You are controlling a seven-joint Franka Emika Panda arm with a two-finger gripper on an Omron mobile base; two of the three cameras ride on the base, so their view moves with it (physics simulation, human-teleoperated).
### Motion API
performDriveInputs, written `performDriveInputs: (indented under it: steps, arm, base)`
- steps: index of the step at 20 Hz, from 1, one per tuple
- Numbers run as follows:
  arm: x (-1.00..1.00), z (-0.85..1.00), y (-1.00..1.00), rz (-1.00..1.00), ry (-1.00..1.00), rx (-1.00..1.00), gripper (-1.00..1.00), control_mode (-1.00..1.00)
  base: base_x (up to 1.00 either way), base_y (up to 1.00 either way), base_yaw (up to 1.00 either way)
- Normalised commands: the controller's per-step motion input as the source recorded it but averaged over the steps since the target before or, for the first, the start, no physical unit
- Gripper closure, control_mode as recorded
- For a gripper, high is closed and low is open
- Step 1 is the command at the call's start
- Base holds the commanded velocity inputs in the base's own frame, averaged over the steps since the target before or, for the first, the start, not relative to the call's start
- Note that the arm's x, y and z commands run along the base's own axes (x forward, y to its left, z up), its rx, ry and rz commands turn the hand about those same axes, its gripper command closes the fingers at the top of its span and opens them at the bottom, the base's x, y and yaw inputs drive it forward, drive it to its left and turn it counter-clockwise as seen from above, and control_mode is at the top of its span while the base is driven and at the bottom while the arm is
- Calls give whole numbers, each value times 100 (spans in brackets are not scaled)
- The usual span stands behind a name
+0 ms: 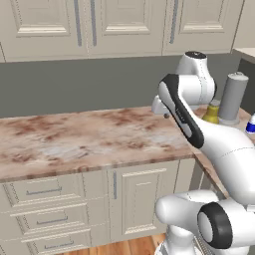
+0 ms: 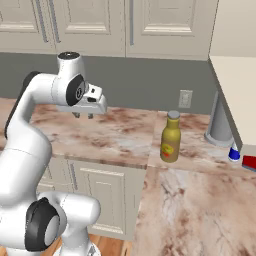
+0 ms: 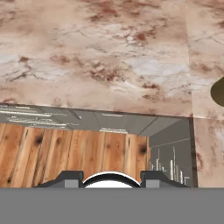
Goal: Place the drinks on the dining counter in a tight cluster.
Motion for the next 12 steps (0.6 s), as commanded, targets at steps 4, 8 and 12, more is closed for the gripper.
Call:
performDriveInputs:
  steps: [4,8,12]
  arm:
    - [-1,-9,-9,-1,4,0,-100,-100]
    - [15,-14,-77,-4,5,1,-100,-100]
    - [2,0,-100,-8,0,10,-100,-100]
  base:
    - [0,0,0]
    - [0,0,0]
    - [0,0,0]
